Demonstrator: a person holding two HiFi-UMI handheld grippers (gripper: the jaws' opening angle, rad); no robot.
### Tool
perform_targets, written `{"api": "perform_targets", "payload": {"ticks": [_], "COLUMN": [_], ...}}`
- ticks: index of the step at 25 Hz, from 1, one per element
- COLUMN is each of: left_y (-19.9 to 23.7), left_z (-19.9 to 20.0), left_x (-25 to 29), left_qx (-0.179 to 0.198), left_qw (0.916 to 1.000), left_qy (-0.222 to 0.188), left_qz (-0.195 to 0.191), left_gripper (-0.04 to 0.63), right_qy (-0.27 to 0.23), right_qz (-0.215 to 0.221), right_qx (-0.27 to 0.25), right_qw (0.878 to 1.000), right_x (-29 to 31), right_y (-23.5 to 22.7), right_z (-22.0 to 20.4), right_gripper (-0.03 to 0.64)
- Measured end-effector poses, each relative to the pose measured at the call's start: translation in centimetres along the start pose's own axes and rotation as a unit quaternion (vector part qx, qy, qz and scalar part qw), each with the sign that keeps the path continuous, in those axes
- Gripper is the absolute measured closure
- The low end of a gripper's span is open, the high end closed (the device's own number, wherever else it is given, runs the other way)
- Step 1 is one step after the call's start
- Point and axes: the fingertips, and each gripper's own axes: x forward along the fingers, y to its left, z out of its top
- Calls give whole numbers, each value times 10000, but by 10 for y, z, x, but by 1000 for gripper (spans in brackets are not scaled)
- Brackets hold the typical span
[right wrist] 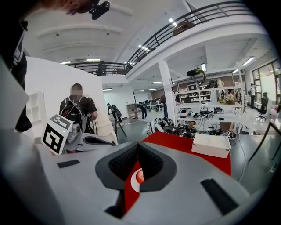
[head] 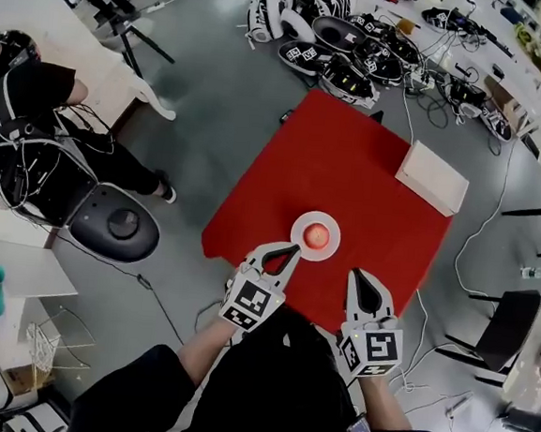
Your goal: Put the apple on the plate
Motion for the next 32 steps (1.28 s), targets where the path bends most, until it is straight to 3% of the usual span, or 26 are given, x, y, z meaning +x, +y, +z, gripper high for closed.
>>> {"api": "perform_targets", "payload": {"ticks": [5, 32], "left_y": [-9, -38], "left_z": [13, 14], "left_x": [-22, -22], "left_qx": [-45, -243], "left_qw": [9998, 9997], "left_qy": [-66, 5], "left_qz": [176, 74], "left_gripper": [589, 589], "right_qy": [-52, 54], "right_qz": [93, 329], "right_qx": [-79, -255], "right_qw": [9999, 9991], "right_x": [-4, -13], "right_y": [8, 25], "right_z": [2, 1], "right_gripper": [606, 607]}}
